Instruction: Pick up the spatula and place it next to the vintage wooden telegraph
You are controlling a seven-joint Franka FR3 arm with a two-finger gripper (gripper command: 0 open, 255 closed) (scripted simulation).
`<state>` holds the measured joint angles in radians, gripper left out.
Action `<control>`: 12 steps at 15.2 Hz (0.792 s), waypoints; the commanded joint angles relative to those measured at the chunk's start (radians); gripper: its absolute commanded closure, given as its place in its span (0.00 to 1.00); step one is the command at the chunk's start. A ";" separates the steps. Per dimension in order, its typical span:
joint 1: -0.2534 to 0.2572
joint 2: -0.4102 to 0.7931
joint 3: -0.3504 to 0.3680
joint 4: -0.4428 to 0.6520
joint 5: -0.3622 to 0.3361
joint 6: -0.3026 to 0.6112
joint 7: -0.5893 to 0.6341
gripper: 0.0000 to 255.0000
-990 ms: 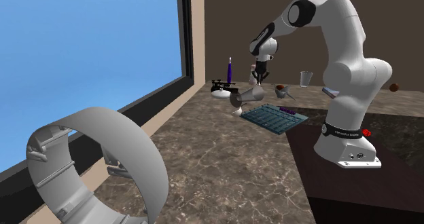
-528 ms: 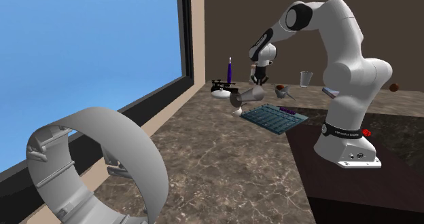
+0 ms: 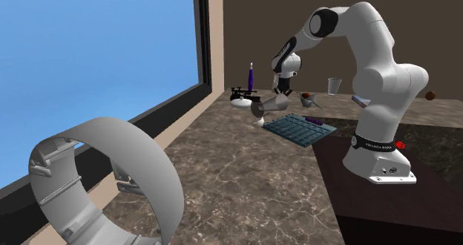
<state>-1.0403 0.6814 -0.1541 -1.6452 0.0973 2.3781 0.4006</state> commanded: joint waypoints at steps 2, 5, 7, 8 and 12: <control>-0.001 0.004 0.000 0.001 0.001 0.003 0.000 1.00; 0.000 0.004 0.000 0.001 0.001 0.003 0.000 1.00; 0.000 0.005 0.001 0.002 0.001 0.002 0.000 0.00; 0.000 0.004 0.001 0.002 0.000 0.003 0.000 0.00; 0.000 0.004 0.000 0.001 0.001 0.003 0.000 0.00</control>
<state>-1.0403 0.6856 -0.1536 -1.6438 0.0978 2.3809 0.4008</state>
